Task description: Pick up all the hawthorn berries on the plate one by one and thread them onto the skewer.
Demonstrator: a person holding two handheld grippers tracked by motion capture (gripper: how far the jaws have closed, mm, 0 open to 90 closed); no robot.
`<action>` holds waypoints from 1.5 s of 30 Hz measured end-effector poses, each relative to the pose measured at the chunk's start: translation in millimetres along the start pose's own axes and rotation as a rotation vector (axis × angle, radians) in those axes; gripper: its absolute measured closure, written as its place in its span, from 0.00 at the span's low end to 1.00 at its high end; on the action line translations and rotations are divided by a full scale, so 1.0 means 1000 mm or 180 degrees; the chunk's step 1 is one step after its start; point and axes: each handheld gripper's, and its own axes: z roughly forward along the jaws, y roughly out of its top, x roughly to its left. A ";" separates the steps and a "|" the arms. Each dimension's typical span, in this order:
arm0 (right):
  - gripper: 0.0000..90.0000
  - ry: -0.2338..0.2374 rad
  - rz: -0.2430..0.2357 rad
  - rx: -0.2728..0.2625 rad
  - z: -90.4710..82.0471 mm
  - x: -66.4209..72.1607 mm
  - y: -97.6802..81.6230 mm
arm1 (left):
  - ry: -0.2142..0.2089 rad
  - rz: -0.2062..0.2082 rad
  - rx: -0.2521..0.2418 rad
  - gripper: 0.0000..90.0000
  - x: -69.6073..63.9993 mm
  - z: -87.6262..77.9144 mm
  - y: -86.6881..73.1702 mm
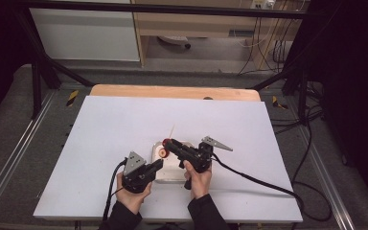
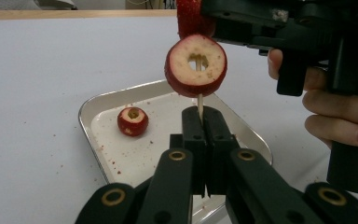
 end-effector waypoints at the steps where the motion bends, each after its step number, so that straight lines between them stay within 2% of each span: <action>1: 0.60 -0.0018 -0.0009 -0.0001 -0.001 0.001 0.001 | -0.0008 0.0005 0.0003 0.99 0.002 -0.002 0.000; 5: 0.42 -0.0178 -0.0240 0.0123 -0.004 0.002 0.010 | -0.0008 0.0129 0.0051 0.99 0.012 -0.012 -0.002; 7: 0.35 -0.0256 -0.0356 0.0259 -0.006 0.002 0.014 | -0.0024 0.0172 0.0087 0.99 0.020 -0.018 -0.004; 10: 0.27 -0.0355 -0.0549 0.0552 -0.008 0.000 0.018 | -0.0043 0.0248 0.0166 0.98 0.033 -0.028 -0.007; 14: 0.20 -0.0538 -0.0835 0.0928 -0.011 -0.005 0.019 | -0.0026 0.0296 0.0282 0.98 0.048 -0.041 -0.012; 17: 0.18 -0.0648 -0.0968 0.1183 -0.010 -0.007 0.022 | -0.0009 0.0350 0.0407 0.98 0.057 -0.049 -0.018; 20: 0.14 -0.0777 -0.1132 0.1513 -0.004 -0.004 0.025 | -0.0010 0.0379 0.0516 0.98 0.063 -0.054 -0.023; 21: 0.14 -0.0777 -0.1154 0.1619 -0.001 -0.003 0.027 | -0.0021 0.0390 0.0536 0.98 0.064 -0.055 -0.024; 24: 0.14 -0.0808 -0.1175 0.1856 0.011 0.000 0.032 | -0.0050 0.0423 0.0617 0.98 0.067 -0.057 -0.027; 28: 0.16 -0.0932 -0.1354 0.2193 0.026 0.002 0.040 | -0.0075 0.0458 0.0697 0.98 0.071 -0.058 -0.030; 30: 0.18 -0.0995 -0.1415 0.2390 0.034 0.002 0.043 | -0.0037 0.0469 0.0721 0.98 0.074 -0.057 -0.031; 33: 0.22 -0.1104 -0.1491 0.2672 0.048 0.001 0.045 | -0.0052 0.0489 0.0741 0.98 0.076 -0.057 -0.032; 36: 0.27 -0.1147 -0.1533 0.2859 0.063 -0.002 0.046 | -0.0053 0.0511 0.0763 0.98 0.075 -0.055 -0.033; 43: 0.38 -0.1191 -0.1467 0.3168 0.097 -0.008 0.044 | -0.0022 0.0474 0.0781 0.98 0.079 -0.054 -0.034; 45: 0.42 -0.1212 -0.1524 0.3274 0.105 -0.010 0.042 | -0.0009 0.0478 0.0781 0.98 0.080 -0.054 -0.034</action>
